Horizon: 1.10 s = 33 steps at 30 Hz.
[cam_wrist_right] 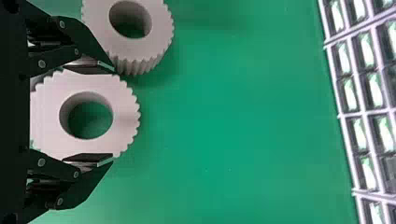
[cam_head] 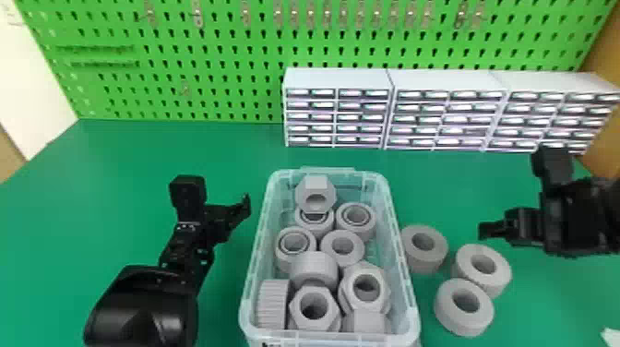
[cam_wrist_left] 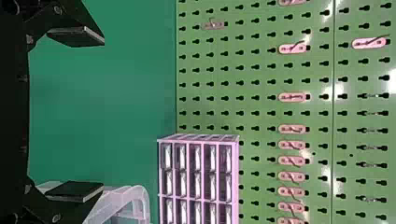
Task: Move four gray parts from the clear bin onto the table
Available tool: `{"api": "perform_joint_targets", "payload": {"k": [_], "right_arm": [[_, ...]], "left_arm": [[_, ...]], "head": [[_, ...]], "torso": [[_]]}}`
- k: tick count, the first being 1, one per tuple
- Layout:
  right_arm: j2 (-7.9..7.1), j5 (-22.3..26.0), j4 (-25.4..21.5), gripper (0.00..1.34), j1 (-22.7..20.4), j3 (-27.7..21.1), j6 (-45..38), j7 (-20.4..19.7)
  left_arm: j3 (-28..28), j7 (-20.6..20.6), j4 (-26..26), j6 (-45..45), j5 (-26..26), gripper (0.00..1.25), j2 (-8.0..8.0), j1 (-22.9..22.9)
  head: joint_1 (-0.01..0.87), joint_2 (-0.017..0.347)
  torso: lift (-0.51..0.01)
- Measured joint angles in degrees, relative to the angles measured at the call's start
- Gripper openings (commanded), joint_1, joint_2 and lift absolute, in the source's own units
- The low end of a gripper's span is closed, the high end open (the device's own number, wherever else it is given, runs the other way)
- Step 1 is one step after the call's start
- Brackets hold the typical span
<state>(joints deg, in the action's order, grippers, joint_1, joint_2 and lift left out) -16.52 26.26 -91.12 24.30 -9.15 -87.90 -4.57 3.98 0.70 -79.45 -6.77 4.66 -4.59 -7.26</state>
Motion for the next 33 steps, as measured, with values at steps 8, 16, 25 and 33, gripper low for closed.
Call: {"api": "perform_joint_targets", "payload": {"k": [8,16,25,33], "right_arm": [[0.01,2.6,-2.4,0.76,2.4,2.0,-1.9,0.0],[0.1,6.5,-3.5,0.76,4.9,6.5,-2.1,0.0],[1.05,8.6,-3.6,0.76,7.1,10.9,-2.1,0.0],[1.76,9.1,-3.6,0.76,9.5,14.3,-2.1,0.0]], "left_arm": [[0.0,0.0,0.0,0.0,0.0,1.07,-0.03,0.0],[0.0,0.0,0.0,0.0,0.0,1.07,-0.03,0.1],[-0.3,0.0,0.0,0.0,0.0,1.07,-0.07,0.1],[-0.4,0.0,0.0,0.0,0.0,1.07,-0.07,0.1]], "head": [[0.693,0.072],[0.693,0.072],[0.693,0.072],[0.693,0.072]], "torso": [[-0.052],[-0.052],[-0.052],[-0.052]]}}
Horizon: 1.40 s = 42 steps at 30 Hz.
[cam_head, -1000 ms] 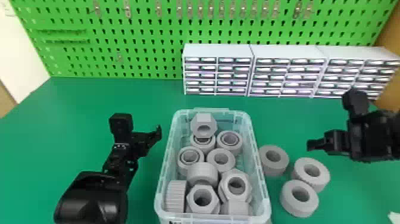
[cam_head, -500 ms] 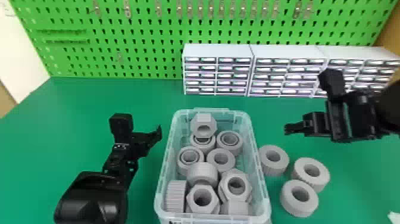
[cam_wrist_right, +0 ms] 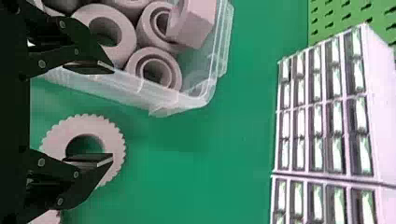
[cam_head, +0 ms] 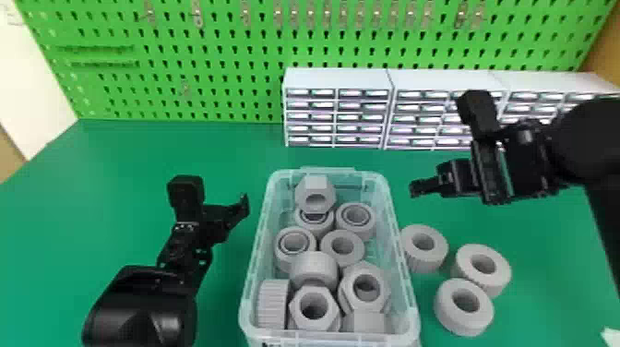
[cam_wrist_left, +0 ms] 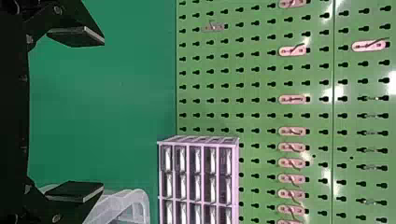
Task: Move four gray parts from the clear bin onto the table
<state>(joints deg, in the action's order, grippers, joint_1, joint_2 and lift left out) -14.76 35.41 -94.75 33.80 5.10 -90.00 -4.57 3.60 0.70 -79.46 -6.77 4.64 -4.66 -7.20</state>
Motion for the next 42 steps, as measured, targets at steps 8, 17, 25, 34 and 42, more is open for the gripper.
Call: {"api": "perform_joint_targets", "payload": {"k": [8,17,25,34,42], "right_arm": [[1.27,-0.1,0.5,0.76,2.7,3.4,0.0,0.0],[2.4,0.5,2.4,0.76,5.7,8.3,0.4,0.0],[2.92,2.5,3.7,0.76,7.7,13.3,0.7,0.0],[3.41,4.7,3.9,0.76,8.8,17.0,0.8,0.0],[3.64,6.2,4.3,0.76,9.3,19.8,1.3,0.0]], "left_arm": [[0.0,0.0,0.0,0.0,-0.2,1.07,0.0,-0.1],[0.1,0.0,0.0,0.0,-0.4,1.07,0.0,-0.1],[-0.2,0.0,0.0,0.0,-0.8,1.07,-0.08,0.0],[-0.4,0.1,0.0,0.0,-0.8,1.07,-0.11,0.0],[-0.5,0.2,0.0,0.0,-0.8,1.07,-0.19,-0.3]], "head": [[0.693,0.072],[0.693,0.072],[0.693,0.072],[0.693,0.072],[0.693,0.072]], "torso": [[-0.052],[-0.052],[-0.052],[-0.052],[-0.052]]}}
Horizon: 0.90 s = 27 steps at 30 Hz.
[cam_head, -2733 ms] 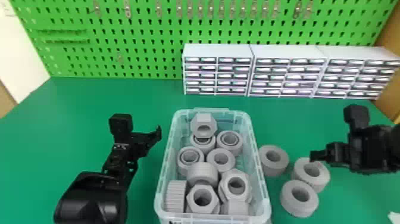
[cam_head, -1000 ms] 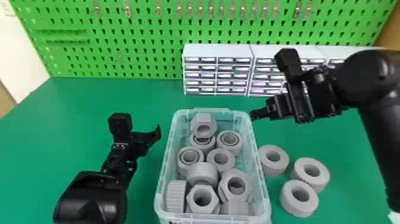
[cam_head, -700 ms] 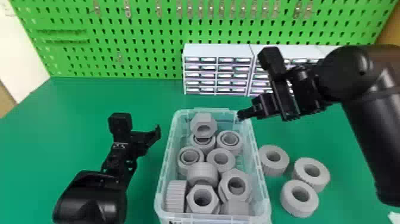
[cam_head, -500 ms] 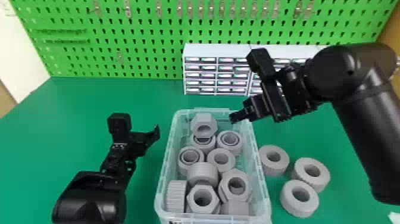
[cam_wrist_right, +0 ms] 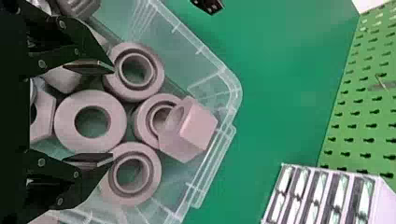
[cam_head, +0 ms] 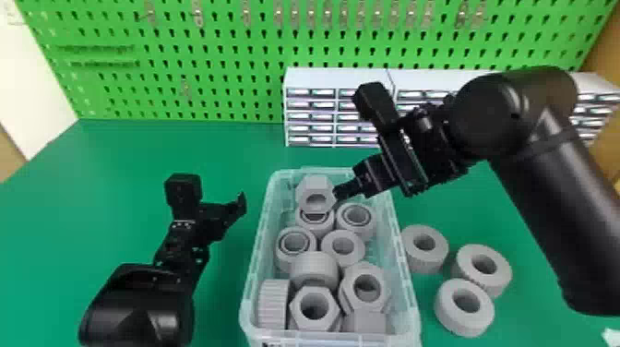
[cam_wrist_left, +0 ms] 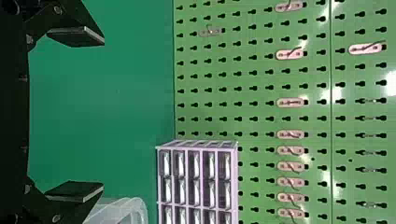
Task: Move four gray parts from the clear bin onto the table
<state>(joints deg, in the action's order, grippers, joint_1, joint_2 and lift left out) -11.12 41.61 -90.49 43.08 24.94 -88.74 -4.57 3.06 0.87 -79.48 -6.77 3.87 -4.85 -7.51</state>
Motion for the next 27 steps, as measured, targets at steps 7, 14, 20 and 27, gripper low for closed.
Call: {"api": "perform_joint_targets", "payload": {"k": [7,14,20,27], "right_arm": [[-0.06,1.6,0.6,0.76,0.1,2.6,-0.1,0.0],[-0.58,2.7,0.6,0.76,0.0,4.4,-1.0,0.0],[-1.01,3.2,-0.3,0.76,-0.5,4.6,-1.2,0.0],[-1.59,3.8,-2.2,0.76,-1.7,4.7,-1.2,0.0]], "left_arm": [[0.0,0.1,0.0,0.0,0.0,1.07,-0.19,0.2],[-0.1,0.1,-0.1,0.0,0.1,1.07,-0.4,0.4],[-0.3,0.1,-0.1,0.0,0.2,1.07,-0.43,0.7],[-0.6,0.1,-0.1,0.0,0.2,1.07,-0.43,0.8]], "head": [[0.693,0.072],[0.693,0.072],[0.693,0.072],[0.693,0.072]], "torso": [[-0.052],[-0.052],[-0.052],[-0.052]]}}
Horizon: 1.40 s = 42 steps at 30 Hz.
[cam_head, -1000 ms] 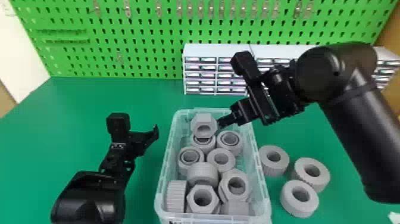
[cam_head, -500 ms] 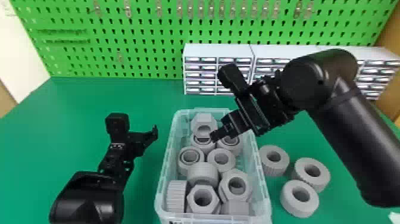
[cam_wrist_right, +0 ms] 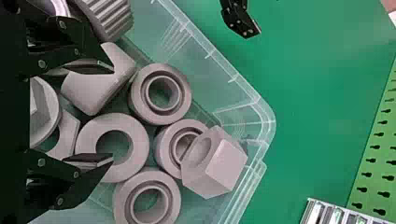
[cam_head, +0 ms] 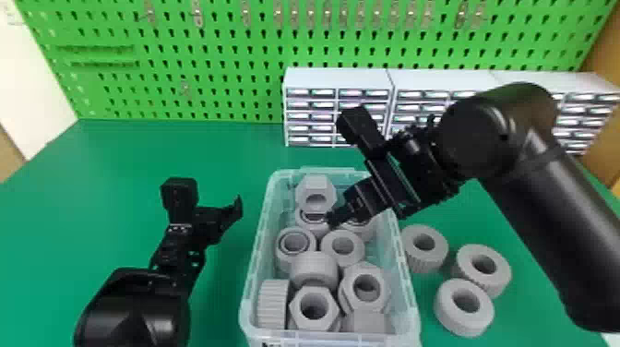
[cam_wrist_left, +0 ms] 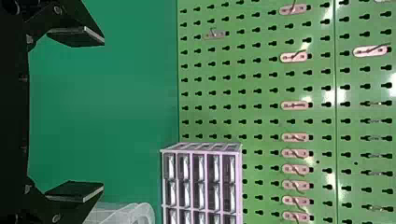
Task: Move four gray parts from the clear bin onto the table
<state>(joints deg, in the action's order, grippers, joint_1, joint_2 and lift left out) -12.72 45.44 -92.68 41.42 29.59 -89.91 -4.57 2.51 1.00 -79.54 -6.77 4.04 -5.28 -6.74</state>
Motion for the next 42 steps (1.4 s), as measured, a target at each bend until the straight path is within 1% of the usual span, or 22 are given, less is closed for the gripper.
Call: {"api": "perform_joint_targets", "payload": {"k": [10,19,32,38,42], "right_arm": [[-0.39,2.2,-0.3,0.76,-1.3,2.4,0.0,0.0],[-1.21,2.8,-1.1,0.76,-2.5,2.4,0.0,0.0],[-1.53,3.2,-1.1,0.76,-3.0,3.2,0.0,0.0],[-2.1,3.8,-1.1,0.76,-3.3,4.2,0.0,0.0],[-2.78,4.4,-1.1,0.76,-3.7,4.2,0.0,0.0]], "left_arm": [[-0.3,0.0,0.0,0.0,-0.2,1.07,0.0,-0.3],[-0.8,0.0,0.0,0.0,-0.5,1.07,0.0,-0.1],[-1.8,0.0,0.0,0.0,-1.1,1.07,0.0,-0.5],[-2.2,0.0,0.0,0.0,-1.4,1.07,0.0,-0.5],[-2.5,0.0,0.0,0.0,-1.5,1.07,0.0,-0.6]], "head": [[0.693,0.072],[0.693,0.072],[0.693,0.072],[0.693,0.072],[0.693,0.072]], "torso": [[-0.052],[-0.052],[-0.052],[-0.052],[-0.052]]}}
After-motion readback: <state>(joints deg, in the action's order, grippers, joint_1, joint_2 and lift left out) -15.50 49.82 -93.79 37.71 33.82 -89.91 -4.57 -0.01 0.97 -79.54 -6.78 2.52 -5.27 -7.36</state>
